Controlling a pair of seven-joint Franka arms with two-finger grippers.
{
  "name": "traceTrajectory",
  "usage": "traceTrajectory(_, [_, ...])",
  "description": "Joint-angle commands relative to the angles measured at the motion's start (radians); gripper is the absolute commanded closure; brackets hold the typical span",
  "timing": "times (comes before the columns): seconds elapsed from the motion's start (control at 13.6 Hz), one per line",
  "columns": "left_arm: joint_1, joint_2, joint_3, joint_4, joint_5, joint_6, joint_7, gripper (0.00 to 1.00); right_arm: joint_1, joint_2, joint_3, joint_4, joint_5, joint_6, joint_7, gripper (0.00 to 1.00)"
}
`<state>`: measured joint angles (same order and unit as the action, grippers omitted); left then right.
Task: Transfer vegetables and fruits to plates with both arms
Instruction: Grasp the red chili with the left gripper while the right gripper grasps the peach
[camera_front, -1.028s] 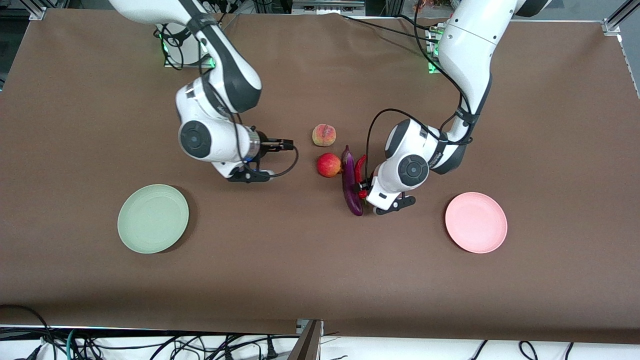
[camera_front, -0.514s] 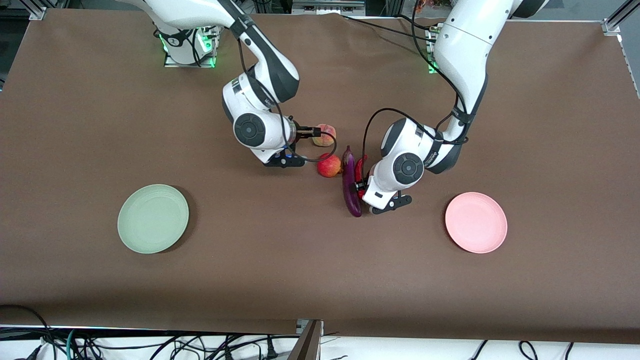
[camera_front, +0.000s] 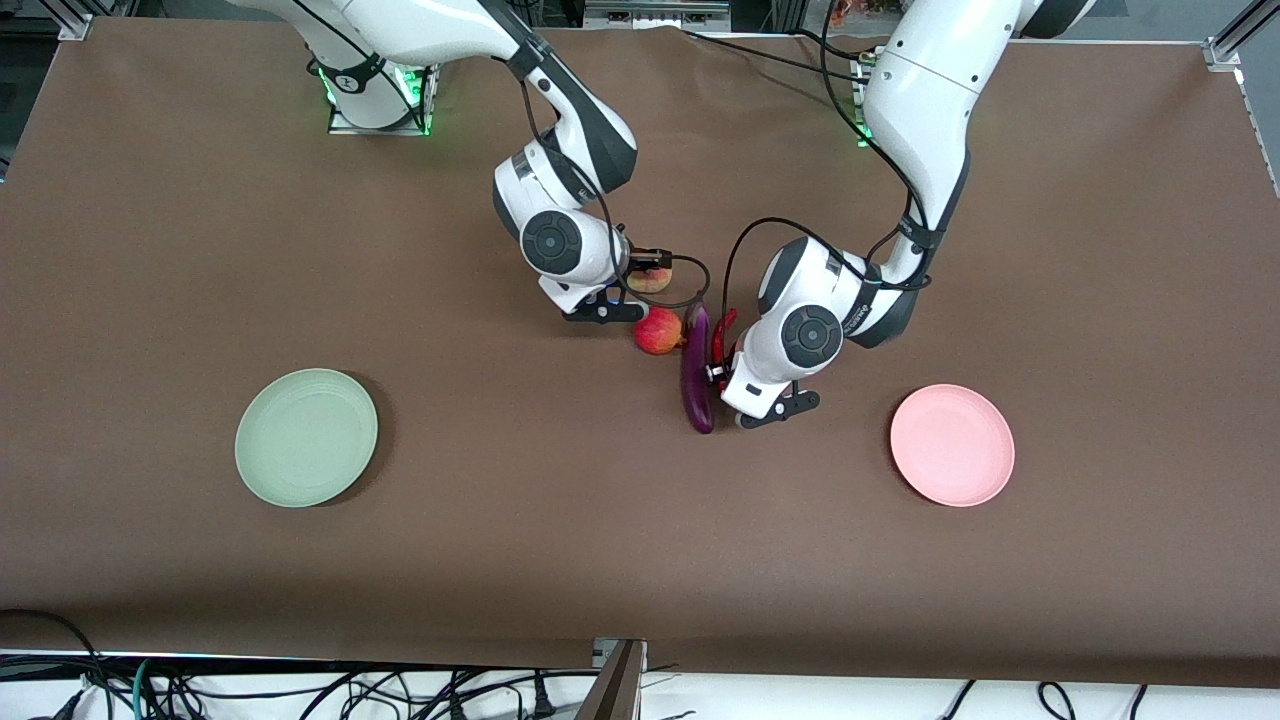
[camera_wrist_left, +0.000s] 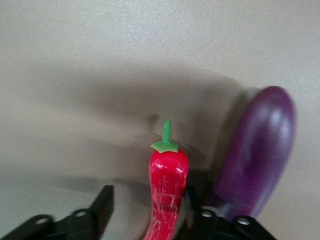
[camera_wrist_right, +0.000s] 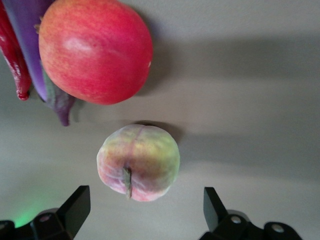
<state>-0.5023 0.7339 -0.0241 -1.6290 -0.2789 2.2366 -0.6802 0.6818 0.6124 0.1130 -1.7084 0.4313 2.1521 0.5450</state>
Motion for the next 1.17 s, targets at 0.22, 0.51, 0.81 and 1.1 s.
traceTrajectory(0.22, [-0.015,0.021,0.013,0.020,0.001,0.005,0.013,0.59,0.038,0.041,-0.006,-0.011,0.024,0.080,0.004,0.00])
traceTrajectory(0.51, [-0.013,0.019,0.013,0.021,0.004,0.000,0.016,1.00,0.054,0.069,-0.006,-0.011,0.026,0.130,0.004,0.00])
traceTrajectory(0.81, [0.037,-0.013,0.026,0.049,0.004,-0.072,0.100,1.00,0.071,0.084,-0.007,-0.011,0.026,0.173,0.035,0.14])
traceTrajectory(1.1, [0.210,-0.086,0.029,0.072,0.006,-0.259,0.365,1.00,0.065,0.084,-0.012,0.001,0.021,0.173,0.030,0.63])
